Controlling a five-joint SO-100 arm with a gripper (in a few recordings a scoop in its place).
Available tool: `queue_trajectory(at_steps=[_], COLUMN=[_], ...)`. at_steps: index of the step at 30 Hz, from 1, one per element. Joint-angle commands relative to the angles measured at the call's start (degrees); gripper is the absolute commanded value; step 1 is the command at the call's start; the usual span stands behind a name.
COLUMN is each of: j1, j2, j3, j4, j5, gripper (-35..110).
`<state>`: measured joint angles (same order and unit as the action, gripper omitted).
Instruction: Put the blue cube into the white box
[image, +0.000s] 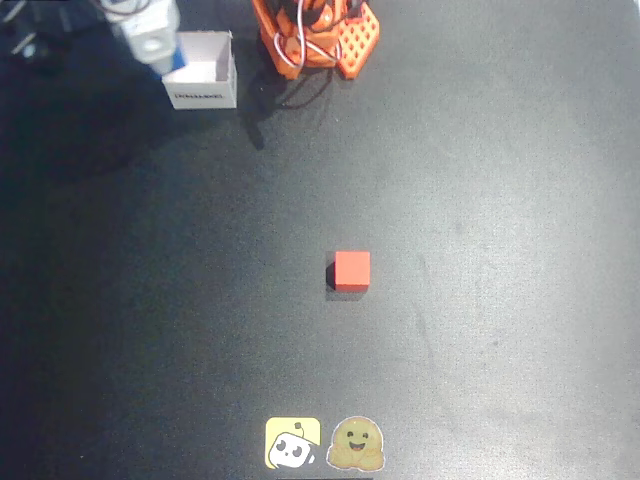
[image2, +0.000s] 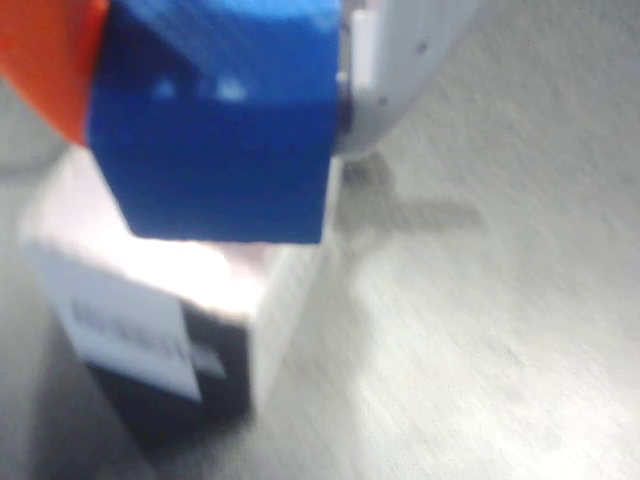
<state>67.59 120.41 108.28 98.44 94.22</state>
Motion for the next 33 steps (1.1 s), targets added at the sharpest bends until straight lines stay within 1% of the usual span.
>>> queue_trajectory(at_steps=[1, 7, 20, 23, 33], j1=[0.1, -0.3, 0.2, 0.2, 0.2], j2=[5.9, 10.8, 10.7, 11.1, 11.3], j3=[2.7, 7.8, 9.2, 9.3, 9.5], j4=[4.8, 4.8, 4.8, 4.8, 4.5], j5=[0.7, 0.7, 1.1, 0.9, 0.1], gripper=[0, 0, 1, 12, 28])
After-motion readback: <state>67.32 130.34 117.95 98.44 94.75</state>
